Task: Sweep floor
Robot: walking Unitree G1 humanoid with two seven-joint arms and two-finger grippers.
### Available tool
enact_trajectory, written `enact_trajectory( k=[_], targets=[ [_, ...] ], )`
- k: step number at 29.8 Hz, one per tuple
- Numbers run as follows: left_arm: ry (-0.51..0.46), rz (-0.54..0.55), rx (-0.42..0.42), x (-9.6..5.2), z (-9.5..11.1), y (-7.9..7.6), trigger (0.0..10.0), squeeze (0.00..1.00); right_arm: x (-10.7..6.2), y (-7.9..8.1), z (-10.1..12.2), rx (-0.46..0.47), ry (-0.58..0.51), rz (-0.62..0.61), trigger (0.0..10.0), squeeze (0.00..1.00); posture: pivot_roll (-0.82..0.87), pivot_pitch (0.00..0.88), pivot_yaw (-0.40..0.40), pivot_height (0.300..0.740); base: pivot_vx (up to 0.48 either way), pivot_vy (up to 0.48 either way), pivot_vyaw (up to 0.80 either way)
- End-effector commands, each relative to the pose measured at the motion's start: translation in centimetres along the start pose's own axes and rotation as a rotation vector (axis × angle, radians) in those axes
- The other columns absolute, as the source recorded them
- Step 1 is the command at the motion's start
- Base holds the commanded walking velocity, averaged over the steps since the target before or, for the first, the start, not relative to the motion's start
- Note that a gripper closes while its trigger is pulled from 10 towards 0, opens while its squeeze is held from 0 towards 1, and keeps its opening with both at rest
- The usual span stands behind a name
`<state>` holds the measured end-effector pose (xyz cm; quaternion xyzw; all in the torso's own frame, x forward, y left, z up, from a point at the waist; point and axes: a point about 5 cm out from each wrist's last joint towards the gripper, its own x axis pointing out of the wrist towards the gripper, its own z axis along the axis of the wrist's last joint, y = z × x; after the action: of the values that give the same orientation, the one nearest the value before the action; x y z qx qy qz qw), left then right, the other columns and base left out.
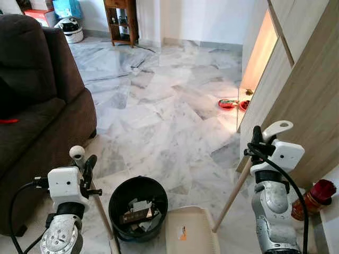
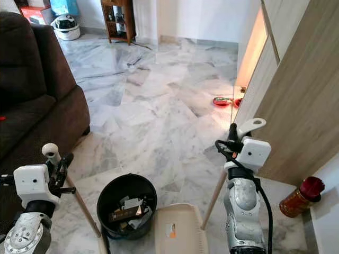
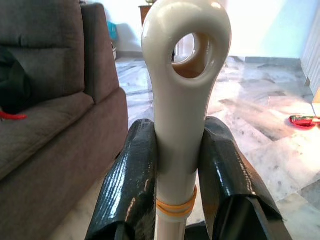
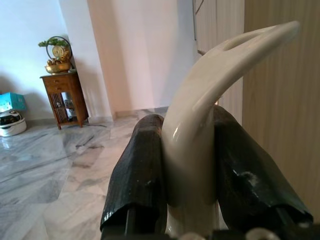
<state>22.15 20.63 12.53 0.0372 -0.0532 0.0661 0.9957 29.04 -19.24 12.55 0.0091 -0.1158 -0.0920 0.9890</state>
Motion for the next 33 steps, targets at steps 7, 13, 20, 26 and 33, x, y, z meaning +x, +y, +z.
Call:
enact_trajectory(
  k=[7,13,20,26,33],
  targets=[
    [-0.046,0.010,0.015,0.50,0.98,0.48,10.0,0.00,0.39,0.73,0.67,0.020,-0.035,0.022,10.0,0.00,0.02,0.085,0.029,0.740,-0.224,0.000,0.00],
    [-0.048,0.020,0.014,0.49,1.05,0.57,10.0,0.00,0.74,0.84,0.70,0.020,-0.035,0.028,10.0,0.00,0.03,0.096,0.025,0.740,-0.273,0.000,0.00],
    [-0.048,0.022,0.010,0.49,1.04,0.51,10.0,0.00,0.86,0.85,0.67,0.014,-0.032,0.031,10.0,0.00,0.03,0.098,0.023,0.740,-0.282,0.000,0.00],
    [-0.046,0.019,0.008,0.45,1.02,0.45,10.0,0.00,0.79,0.89,0.62,0.017,-0.034,0.030,10.0,0.00,0.03,0.098,0.024,0.740,-0.300,0.000,0.00],
    [-0.046,0.014,0.004,0.44,0.91,0.25,10.0,0.00,0.77,0.83,0.65,0.017,-0.037,0.031,10.0,0.00,0.02,0.085,0.023,0.740,-0.305,0.000,0.00]
  ],
)
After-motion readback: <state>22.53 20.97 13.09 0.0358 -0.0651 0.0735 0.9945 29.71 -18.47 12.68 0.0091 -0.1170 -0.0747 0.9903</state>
